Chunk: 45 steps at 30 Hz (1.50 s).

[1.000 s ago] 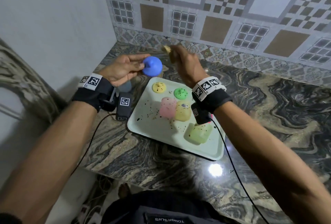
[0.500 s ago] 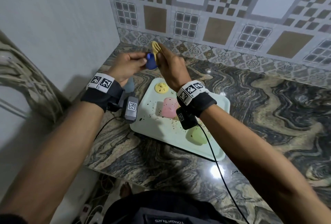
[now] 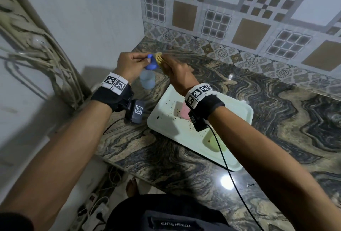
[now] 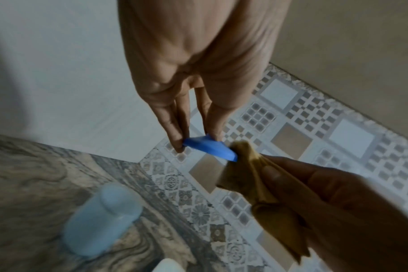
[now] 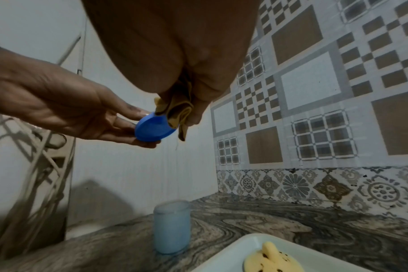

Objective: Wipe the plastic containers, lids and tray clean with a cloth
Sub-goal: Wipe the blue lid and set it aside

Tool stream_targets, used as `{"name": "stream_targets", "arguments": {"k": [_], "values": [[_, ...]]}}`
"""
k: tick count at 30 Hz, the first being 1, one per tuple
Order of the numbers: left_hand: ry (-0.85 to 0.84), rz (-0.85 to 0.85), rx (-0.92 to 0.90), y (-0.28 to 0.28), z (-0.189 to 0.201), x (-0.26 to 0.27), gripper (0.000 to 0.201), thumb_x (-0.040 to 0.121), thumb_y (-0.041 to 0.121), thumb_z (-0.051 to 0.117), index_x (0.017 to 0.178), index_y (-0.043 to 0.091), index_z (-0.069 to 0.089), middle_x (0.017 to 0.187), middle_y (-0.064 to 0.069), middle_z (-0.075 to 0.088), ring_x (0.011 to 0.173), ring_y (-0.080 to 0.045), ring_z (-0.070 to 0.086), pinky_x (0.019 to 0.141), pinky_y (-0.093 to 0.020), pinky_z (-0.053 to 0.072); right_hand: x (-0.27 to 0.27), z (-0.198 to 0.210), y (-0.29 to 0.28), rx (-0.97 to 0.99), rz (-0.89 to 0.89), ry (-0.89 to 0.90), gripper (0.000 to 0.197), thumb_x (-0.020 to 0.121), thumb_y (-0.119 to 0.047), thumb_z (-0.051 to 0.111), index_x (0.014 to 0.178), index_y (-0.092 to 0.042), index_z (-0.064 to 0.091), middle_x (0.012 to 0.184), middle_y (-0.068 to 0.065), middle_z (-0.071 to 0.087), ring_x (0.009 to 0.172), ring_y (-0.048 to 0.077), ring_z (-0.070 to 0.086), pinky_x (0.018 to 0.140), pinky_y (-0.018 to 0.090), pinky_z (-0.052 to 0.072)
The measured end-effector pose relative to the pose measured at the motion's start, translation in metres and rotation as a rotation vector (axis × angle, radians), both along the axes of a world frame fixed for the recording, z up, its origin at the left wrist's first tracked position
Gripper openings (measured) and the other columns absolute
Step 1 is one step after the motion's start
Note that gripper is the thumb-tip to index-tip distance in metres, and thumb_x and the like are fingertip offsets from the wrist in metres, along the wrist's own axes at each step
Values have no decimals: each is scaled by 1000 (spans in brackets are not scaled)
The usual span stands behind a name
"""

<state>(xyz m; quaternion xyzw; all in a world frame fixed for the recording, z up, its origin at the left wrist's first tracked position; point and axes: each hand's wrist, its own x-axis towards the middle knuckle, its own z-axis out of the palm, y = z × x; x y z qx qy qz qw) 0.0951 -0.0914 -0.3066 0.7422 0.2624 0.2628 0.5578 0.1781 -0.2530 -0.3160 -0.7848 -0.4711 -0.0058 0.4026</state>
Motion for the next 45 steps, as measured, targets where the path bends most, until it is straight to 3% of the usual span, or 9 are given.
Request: {"name": "stream_targets", "arguments": {"k": [3,5,9,13,19,29,38,42,45], "values": [[51,82,58,13,-18,-3,28,81,8,75,109,4,72,101,-9,71,80,-8,66,90,-26,53,8,-2,-6,-16,-69,53,34,102,-27,40,123,-8,59,94,12,67,79,25,58,75,33,46],[109,105,121,15,-28,0,27,82,9,74,109,4,72,102,-10,71,86,-13,65,90,-25,52,11,-3,-8,-40,-108,81,36,101,-26,38,126,-7,57,92,15,67,76,23,54,75,35,46],[196,127,207,14,-45,13,25,85,7,69,109,-1,71,109,-17,70,96,-21,65,78,-13,46,12,-8,-6,-110,-129,96,37,99,-25,36,123,-8,57,98,19,66,85,33,61,71,34,42],[301,99,291,17,-65,20,10,86,9,68,90,6,76,94,-18,70,91,-23,63,77,-20,41,13,-11,-5,-113,-164,116,38,100,-28,37,126,-10,58,105,19,66,91,34,61,76,35,45],[349,114,307,20,-85,25,25,86,10,66,108,1,72,106,-19,71,101,-31,66,85,-28,48,19,-12,-10,-111,-180,142,33,103,-22,40,127,-7,57,108,19,66,94,33,61,79,36,47],[364,117,316,24,-88,35,24,86,14,65,107,6,73,103,-17,72,97,-33,66,82,-32,51,23,-18,-12,-93,-174,58,36,104,-19,39,134,-2,49,133,24,55,110,41,58,84,40,45],[395,72,345,24,-83,37,23,83,12,69,103,4,74,97,-19,72,92,-34,66,74,-28,45,21,-23,-16,-77,-191,57,36,103,-17,40,133,-1,51,131,23,56,108,42,58,85,42,46],[448,44,380,26,-77,39,21,85,14,67,100,2,74,97,-20,72,93,-36,66,75,-32,48,19,-25,-20,-110,-193,68,38,104,-20,36,135,-3,50,134,23,54,112,42,56,91,44,47],[446,42,411,23,-77,40,20,85,13,66,100,1,74,96,-22,71,93,-37,66,77,-35,49,17,-25,-26,-108,-206,62,38,103,-22,34,132,-4,51,127,22,58,103,41,59,85,43,48]]}}
